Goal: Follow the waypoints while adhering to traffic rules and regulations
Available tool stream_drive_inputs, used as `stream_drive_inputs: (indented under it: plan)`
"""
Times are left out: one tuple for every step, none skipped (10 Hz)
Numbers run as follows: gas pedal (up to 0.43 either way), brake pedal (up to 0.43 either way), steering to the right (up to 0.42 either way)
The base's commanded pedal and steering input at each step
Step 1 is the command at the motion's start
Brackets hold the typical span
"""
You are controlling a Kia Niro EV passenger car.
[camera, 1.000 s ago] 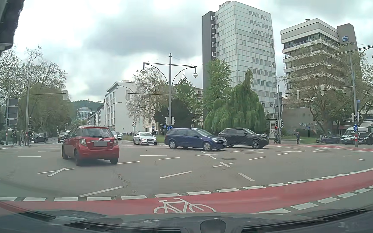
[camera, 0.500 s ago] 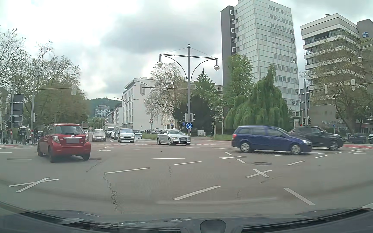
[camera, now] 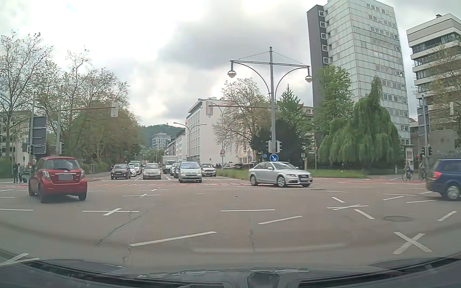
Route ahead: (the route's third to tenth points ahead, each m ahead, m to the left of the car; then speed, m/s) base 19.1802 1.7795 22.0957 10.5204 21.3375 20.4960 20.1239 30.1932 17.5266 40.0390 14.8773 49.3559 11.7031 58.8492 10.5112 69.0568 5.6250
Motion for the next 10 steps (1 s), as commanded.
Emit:
stream_drive_inputs:
  plan:
    - [0.118,0.000,-0.238]
    - [0.118,0.000,-0.245]
    - [0.118,0.000,-0.250]
    - [0.118,0.000,-0.257]
    - [0.118,0.000,-0.260]
    - [0.118,0.000,-0.262]
    - [0.118,0.000,-0.262]
    - [0.130,0.000,-0.262]
    - [0.138,0.000,-0.264]
    - [0.138,0.000,-0.267]
